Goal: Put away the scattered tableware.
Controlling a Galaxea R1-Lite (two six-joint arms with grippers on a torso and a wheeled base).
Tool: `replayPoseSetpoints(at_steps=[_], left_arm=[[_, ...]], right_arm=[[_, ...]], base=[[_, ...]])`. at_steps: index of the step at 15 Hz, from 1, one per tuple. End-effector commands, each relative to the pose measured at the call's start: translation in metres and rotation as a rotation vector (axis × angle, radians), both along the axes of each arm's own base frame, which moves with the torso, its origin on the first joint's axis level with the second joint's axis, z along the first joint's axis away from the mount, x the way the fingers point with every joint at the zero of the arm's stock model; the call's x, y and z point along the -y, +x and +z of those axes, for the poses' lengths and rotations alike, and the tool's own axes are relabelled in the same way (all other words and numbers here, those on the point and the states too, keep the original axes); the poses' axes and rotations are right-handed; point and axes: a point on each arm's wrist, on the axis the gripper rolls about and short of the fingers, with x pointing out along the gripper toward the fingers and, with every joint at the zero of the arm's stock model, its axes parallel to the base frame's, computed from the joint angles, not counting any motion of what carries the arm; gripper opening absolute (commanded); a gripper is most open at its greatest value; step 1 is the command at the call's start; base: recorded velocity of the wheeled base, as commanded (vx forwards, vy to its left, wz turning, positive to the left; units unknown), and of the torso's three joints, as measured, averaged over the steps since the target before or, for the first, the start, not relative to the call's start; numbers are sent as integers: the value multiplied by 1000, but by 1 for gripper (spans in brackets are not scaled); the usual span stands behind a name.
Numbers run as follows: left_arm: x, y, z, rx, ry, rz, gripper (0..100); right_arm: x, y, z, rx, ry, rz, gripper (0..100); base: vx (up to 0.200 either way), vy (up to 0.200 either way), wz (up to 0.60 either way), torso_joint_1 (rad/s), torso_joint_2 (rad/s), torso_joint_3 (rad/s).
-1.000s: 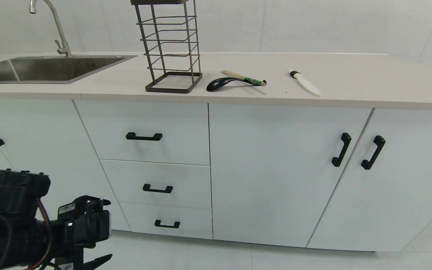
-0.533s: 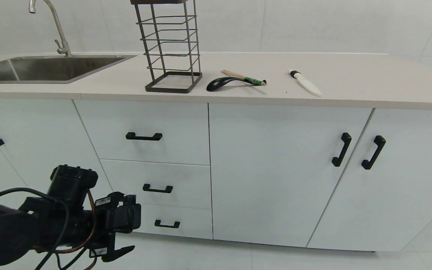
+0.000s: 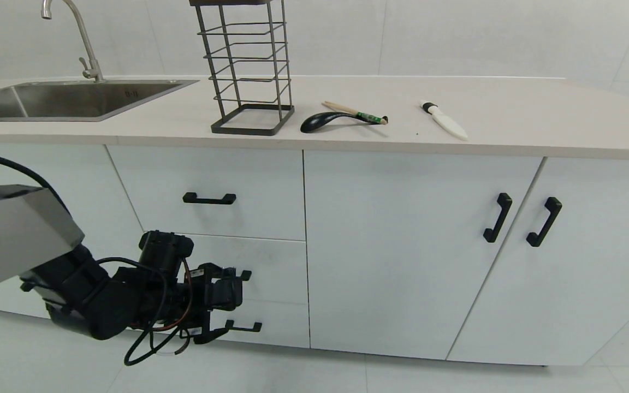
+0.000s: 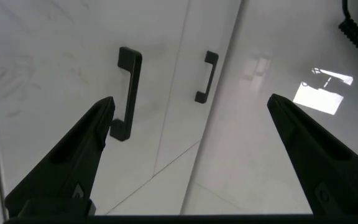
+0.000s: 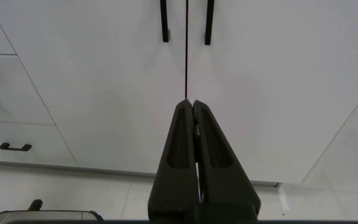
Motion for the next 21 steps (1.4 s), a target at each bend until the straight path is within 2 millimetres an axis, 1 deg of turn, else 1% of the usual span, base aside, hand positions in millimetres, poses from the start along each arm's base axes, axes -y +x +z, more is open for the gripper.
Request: replayPoseSetpoints(at_steps=[1, 4, 6, 8, 12, 14, 16, 19, 21], left_arm=[[2, 11, -17, -31, 7, 3, 100], [3, 24, -25, -27, 9, 6, 100], [1, 38, -35, -17, 9, 19, 100], [2, 48, -41, -8, 6, 24, 100], [3, 56, -54, -22, 9, 25, 100], [2, 65, -62, -20, 9, 32, 100], [0, 66, -70, -36, 19, 45, 100], [-1, 63, -72, -52, 25, 45, 100], [-4, 52, -76, -87, 53, 65, 100]], right_arm=[[0, 0, 0, -2, 0, 1, 0], [0, 0, 0, -2, 0, 1, 0], [0, 0, 0, -2, 0, 1, 0], [0, 0, 0, -2, 0, 1, 0], [0, 0, 0, -2, 0, 1, 0], [0, 0, 0, -2, 0, 1, 0], [0, 0, 0, -2, 0, 1, 0], [0, 0, 0, -2, 0, 1, 0], [0, 0, 0, -2, 0, 1, 0]], base=[[0, 0, 0, 0, 0, 0], [0, 0, 0, 0, 0, 0], [0, 0, 0, 0, 0, 0], [0, 0, 0, 0, 0, 0], [0, 0, 0, 0, 0, 0], [0, 0, 0, 0, 0, 0], [0, 0, 0, 0, 0, 0], [0, 0, 0, 0, 0, 0], [0, 0, 0, 0, 0, 0]])
